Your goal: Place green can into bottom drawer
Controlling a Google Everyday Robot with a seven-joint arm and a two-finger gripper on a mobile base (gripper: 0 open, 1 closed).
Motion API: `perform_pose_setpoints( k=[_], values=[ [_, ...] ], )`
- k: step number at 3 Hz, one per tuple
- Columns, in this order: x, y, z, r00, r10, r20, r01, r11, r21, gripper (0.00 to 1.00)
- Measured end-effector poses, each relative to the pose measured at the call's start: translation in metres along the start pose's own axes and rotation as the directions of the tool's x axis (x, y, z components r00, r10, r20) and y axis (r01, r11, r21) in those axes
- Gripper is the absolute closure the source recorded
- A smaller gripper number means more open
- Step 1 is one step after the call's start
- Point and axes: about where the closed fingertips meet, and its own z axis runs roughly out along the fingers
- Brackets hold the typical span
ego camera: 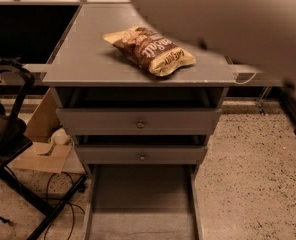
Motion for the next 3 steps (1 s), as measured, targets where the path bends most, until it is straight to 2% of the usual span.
perform_pose_setpoints(
  k=[1, 2, 3],
  values=[
    [0.037, 0.017, -0.024, 0.999, 0.046, 0.012, -0.046, 0.9986, 0.028, 1.0],
    [0.095, 0.015, -0.029, 0.998, 0.053, 0.026, -0.053, 0.9986, -0.009, 1.0],
    [0.131, 0.017, -0.045, 0.998, 0.061, 0.025, -0.06, 0.9973, -0.041, 1.0]
  ],
)
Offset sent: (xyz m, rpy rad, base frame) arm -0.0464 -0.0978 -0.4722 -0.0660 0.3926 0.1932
